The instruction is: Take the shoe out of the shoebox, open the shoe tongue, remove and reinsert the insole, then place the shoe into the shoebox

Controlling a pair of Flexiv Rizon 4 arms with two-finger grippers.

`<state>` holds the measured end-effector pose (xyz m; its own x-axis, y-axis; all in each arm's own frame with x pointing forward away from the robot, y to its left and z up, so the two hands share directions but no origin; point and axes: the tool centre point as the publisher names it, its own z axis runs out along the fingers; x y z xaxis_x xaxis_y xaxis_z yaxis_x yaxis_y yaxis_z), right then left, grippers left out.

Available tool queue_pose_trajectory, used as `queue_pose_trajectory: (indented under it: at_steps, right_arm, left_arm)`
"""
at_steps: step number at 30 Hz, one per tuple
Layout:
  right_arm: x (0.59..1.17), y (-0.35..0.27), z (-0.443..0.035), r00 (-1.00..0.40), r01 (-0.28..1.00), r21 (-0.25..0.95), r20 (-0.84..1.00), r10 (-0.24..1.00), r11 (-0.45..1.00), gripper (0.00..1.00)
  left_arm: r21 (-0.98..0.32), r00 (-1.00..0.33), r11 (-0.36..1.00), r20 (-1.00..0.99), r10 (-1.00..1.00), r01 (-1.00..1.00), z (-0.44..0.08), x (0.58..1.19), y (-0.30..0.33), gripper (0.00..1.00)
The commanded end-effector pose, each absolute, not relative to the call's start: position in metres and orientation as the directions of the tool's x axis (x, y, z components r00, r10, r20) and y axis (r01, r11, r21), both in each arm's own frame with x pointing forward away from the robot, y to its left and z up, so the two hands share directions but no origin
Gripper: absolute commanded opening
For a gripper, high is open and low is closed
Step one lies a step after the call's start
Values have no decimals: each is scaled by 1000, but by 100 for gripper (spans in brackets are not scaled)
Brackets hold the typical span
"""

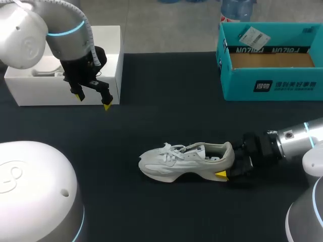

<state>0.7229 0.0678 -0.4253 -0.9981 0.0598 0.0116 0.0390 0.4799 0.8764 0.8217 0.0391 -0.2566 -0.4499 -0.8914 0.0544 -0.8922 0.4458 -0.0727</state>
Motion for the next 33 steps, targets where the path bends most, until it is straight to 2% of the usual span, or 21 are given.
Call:
queue_pose_trajectory:
  at_steps: [1,13,19,23,26,33]
  right_arm:
    - [723,69,-426,-998,40,874,12,62,484,0]
    - [723,69,-426,-998,40,874,12,62,484,0]
    - [723,69,-426,-998,40,874,12,62,484,0]
    - [723,69,-426,-998,40,874,12,62,484,0]
    - [723,69,-426,-998,40,874,12,62,484,0]
    - [723,69,-426,-998,40,874,12,62,484,0]
  left_arm:
    - [-69,-450,446,54,-892,-892,-256,823,38,100]
    - [-69,-450,446,54,-892,-892,-256,823,38,100]
    - [-52,-225,229,-71,-972,-972,-257,805,12,100]
    - [-71,-94,96,-32,-995,-993,-257,798,0,100]
    - [-92,-68,68,-12,-998,-993,-257,788,-14,100]
    - [-107,-139,139,-5,-990,-985,-267,767,-61,100]
